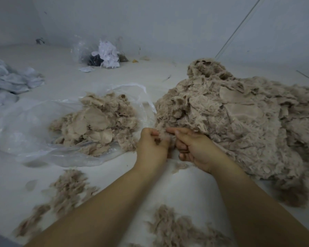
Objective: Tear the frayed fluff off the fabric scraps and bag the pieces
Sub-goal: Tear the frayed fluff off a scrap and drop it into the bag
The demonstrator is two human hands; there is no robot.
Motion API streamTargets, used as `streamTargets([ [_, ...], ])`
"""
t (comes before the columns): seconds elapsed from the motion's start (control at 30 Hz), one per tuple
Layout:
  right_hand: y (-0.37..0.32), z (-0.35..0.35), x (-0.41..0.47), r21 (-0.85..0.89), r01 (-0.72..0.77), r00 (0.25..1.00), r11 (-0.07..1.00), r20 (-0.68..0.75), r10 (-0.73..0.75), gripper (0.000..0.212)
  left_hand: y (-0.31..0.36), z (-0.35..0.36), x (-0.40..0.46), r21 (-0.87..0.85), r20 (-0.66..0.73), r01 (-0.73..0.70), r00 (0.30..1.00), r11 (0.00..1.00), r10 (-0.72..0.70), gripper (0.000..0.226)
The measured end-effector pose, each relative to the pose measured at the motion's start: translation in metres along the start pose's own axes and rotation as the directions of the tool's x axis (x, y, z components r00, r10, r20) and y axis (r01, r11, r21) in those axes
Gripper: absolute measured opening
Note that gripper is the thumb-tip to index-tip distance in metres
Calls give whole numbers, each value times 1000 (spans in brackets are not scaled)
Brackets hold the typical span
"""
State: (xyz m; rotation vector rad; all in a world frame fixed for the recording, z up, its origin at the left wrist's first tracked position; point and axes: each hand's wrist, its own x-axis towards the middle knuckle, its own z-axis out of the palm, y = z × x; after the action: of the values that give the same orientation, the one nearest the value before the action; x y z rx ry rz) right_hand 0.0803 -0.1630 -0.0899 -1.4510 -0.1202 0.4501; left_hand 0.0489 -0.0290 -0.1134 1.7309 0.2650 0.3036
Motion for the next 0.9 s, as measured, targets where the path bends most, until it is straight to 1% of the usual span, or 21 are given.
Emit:
streamTargets([
  [0.07,0,0,1,47,4,1000,999,-12,-4,30,5,4,-5,167,4,-56,998,984,56,32],
  [0.1,-1,0,2,78,-1,1000,997,-22,2,32,9,7,-11,198,37,-86,996,976,80,33],
  [0.17,-1,-2,4,156,-26,999,987,-28,31,35,13,15,-28,210,175,-122,981,970,85,31],
  [0.2,-1,-3,4,188,-42,999,981,-21,46,36,14,16,-37,216,255,-117,965,969,60,31],
  [0.23,-1,-5,5,202,-54,998,978,-12,58,37,14,16,-46,196,343,-83,939,977,11,32],
  [0.27,-1,-6,6,202,-61,998,978,-6,64,38,14,14,-53,150,428,-24,903,988,-43,32],
  [0.3,0,-7,6,196,-62,998,979,-2,64,39,14,11,-58,105,473,36,877,994,-82,32],
  [0.33,0,-8,7,194,-60,998,979,-1,61,39,16,6,-56,70,452,73,887,995,-97,30],
  [0.4,1,-8,9,196,-56,998,979,1,56,40,19,0,-42,21,268,101,958,995,-103,24],
  [0.43,1,-8,9,197,-52,999,979,2,53,40,21,-2,-30,4,185,115,976,993,-114,24],
  [0.47,1,-7,9,199,-46,999,979,6,46,40,23,-1,-19,-22,143,150,979,988,-145,26],
  [0.5,1,-7,8,203,-38,999,978,9,37,40,26,2,-9,-51,132,197,973,979,-189,29],
  [0.57,1,-8,7,200,-28,1000,979,9,27,40,29,9,7,-80,145,286,951,955,-272,38],
  [0.63,1,-7,5,161,-25,1000,987,-1,26,39,27,13,15,-100,141,313,944,945,-298,31],
  [0.7,1,-7,5,113,-26,1000,993,-2,26,34,26,15,15,-73,138,264,958,962,-252,24],
  [0.8,-1,-7,5,50,-43,999,998,10,43,28,18,14,1,32,216,152,964,988,-155,31],
  [0.9,-3,-6,6,-9,-79,996,997,29,80,27,11,6,-9,48,279,61,958,997,-72,37],
])
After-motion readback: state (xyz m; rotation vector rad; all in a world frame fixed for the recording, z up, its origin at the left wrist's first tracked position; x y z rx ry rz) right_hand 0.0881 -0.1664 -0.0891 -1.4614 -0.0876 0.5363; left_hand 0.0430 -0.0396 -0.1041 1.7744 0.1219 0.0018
